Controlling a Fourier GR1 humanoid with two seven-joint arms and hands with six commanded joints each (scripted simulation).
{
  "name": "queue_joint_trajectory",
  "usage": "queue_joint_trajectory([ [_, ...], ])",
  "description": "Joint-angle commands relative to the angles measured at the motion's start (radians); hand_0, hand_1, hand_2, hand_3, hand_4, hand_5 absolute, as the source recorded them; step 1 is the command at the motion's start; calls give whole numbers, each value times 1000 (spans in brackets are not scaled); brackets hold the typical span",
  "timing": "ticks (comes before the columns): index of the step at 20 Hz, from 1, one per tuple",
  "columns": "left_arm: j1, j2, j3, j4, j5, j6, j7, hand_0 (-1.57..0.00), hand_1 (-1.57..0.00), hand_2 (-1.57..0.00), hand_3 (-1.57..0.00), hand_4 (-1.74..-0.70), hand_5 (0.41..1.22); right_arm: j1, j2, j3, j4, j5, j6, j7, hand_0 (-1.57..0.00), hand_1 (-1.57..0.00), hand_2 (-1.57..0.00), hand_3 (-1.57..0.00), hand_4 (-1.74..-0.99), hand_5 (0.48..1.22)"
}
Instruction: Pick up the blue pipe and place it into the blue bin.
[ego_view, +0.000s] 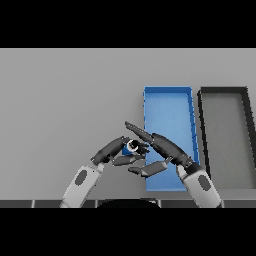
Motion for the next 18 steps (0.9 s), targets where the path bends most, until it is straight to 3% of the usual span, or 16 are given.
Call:
queue_joint_trajectory([
  [1, 2, -5, 0, 0, 7, -13, 0, -1571, -1571, -1571, -1571, -1474, 1221, -40, 18, 3, 15, -16, -3, 29, 1, 1, 1, 1, -1194, 514],
  [4, -2, -8, 17, 23, 1, -42, -12, -1571, -1571, -1571, -1571, -1454, 1221, -93, 40, 16, 66, -22, 17, 48, 1, -9, -20, 1, -1214, 511],
  [6, 17, -21, 13, 11, 0, -54, -22, -1571, -1571, -1571, -1571, -1460, 1221, -123, 61, 32, 83, -35, 25, 69, -24, -108, -130, -49, -1222, 517],
  [7, 19, -27, 15, 13, -12, -45, -3, -1571, -1571, -1571, -1571, -1515, 1221, -142, 65, 26, 97, -42, 31, 71, -166, -241, -249, -143, -1255, 519],
  [8, 20, -30, 22, 12, -8, -45, 28, -1571, -1571, -1541, -1304, -1560, 1221, -152, 73, 31, 111, -39, 31, 76, -398, -437, -428, -307, -1303, 520],
  [9, 21, -31, 32, 9, 3, -49, 50, -1571, -1571, -1528, -1139, -1596, 1221, -164, 81, 37, 122, -25, 30, 71, -630, -652, -657, -504, -1383, 523],
  [11, 11, -42, 36, 27, -11, -43, 29, -1571, -1571, -1544, -1207, -1648, 1221, -187, 90, 38, 145, -16, 32, 62, -969, -983, -986, -789, -1496, 555],
  [12, 12, -39, 38, 17, -11, -51, 25, -1571, -1571, -1549, -1228, -1667, 1221, -183, 103, 37, 157, -25, 28, 39, -1089, -1101, -1103, -896, -1537, 600],
  [15, 23, -44, 34, 2, -25, -62, 23, -1571, -1571, -1560, -1331, -1703, 1221, -169, 130, 37, 164, -44, 17, 3, -1324, -1330, -1331, -1225, -1481, 869],
  [18, 22, -53, 48, 6, -33, -79, 15, -1571, -1571, -1539, -1412, -1722, 1221, -134, 129, 55, 134, 4, 21, -35, -1445, -1448, -1448, -1394, -1477, 1041],
])
